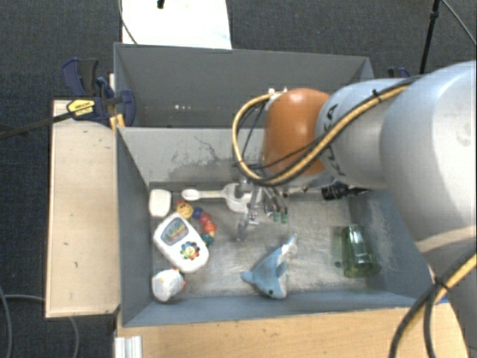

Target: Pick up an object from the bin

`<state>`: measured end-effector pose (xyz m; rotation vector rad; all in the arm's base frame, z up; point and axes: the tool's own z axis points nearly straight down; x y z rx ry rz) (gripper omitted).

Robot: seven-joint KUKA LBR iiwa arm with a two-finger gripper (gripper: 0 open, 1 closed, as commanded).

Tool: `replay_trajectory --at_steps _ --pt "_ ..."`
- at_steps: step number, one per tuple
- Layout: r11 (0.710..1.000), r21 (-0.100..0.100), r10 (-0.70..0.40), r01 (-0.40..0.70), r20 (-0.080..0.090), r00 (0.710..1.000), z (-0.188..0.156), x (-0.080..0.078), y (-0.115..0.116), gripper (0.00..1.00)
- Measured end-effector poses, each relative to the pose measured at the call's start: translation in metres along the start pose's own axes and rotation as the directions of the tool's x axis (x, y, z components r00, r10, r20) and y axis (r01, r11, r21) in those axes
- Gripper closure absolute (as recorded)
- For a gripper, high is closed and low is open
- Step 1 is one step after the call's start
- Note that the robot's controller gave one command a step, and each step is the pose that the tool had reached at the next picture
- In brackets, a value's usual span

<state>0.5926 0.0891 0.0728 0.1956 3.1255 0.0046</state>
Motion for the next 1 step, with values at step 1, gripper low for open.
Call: replay_trajectory --at_steps 1 --pt "1.000 0.002 -0.001 0.001 -0.007 1.000 -0.0018 -0.0009 0.0006 0.00"
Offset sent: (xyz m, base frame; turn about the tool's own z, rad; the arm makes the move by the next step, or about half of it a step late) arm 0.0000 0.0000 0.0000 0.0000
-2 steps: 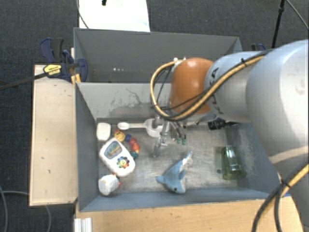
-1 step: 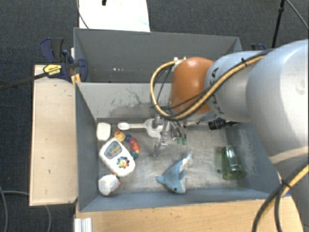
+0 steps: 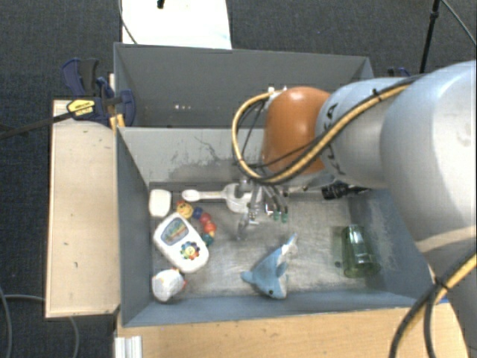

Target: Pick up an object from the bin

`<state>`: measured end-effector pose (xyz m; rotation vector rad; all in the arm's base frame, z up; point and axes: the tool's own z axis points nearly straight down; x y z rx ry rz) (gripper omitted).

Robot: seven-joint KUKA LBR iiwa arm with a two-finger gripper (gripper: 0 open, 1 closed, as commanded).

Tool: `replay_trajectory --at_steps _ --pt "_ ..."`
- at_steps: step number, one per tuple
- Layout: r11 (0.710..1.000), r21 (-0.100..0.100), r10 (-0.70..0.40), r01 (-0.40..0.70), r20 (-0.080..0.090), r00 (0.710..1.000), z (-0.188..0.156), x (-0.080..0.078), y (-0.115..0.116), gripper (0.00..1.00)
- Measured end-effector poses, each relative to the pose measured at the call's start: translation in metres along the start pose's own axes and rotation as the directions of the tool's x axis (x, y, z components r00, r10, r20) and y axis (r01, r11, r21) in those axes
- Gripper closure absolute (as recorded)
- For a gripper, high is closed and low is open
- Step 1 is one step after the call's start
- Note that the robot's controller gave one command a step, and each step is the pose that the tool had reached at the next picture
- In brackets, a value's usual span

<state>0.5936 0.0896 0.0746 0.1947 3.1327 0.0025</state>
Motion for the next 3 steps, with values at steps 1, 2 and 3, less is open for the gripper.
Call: replay_trajectory --at_steps 1,2,3 --pt "1.000 -0.005 0.003 -0.003 0.016 1.000 -0.007 -0.005 0.001 1.00" --pt "1.000 -0.005 0.004 -0.004 0.016 1.000 -0.007 -0.005 0.001 1.00" --pt "1.000 -0.001 0.003 -0.003 0.003 1.000 -0.033 -0.007 0.001 1.00"
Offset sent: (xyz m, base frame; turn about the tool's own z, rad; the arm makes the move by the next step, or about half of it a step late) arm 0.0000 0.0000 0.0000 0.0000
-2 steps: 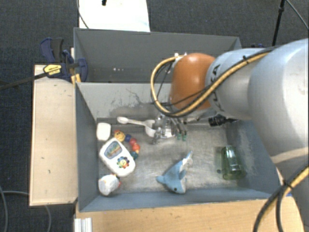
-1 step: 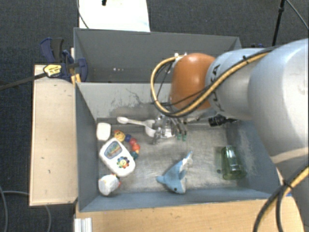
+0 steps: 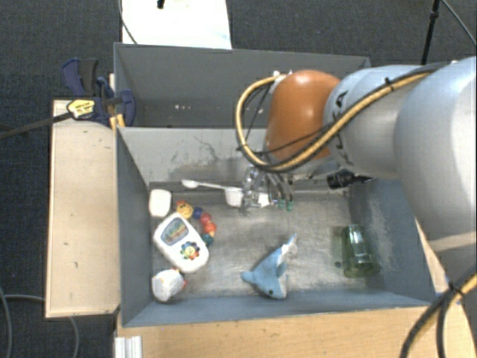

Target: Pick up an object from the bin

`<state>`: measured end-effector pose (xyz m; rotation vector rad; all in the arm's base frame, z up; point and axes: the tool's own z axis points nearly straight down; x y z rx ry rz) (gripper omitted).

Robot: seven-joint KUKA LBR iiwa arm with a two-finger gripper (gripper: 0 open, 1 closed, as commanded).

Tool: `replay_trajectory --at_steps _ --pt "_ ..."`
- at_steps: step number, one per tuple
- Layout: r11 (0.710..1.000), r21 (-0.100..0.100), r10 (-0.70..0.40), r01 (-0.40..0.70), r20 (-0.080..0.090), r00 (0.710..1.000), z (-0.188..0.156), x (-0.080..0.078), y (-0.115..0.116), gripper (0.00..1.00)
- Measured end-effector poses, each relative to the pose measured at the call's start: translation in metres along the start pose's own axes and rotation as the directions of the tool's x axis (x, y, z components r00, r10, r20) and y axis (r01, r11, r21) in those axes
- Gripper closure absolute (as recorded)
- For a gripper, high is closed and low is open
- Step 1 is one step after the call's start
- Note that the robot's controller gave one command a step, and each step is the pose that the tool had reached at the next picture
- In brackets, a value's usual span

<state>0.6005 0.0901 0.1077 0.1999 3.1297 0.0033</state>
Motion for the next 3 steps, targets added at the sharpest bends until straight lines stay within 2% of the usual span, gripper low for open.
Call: replay_trajectory --at_steps 1,2,3 --pt "1.000 0.000 -0.001 0.001 0.000 1.000 -0.053 0.000 0.000 1.00" --pt "1.000 0.002 -0.001 0.001 -0.005 1.000 -0.039 0.000 0.000 1.00" --pt "1.000 0.000 -0.002 0.002 0.000 1.000 -0.058 -0.001 0.000 1.00"
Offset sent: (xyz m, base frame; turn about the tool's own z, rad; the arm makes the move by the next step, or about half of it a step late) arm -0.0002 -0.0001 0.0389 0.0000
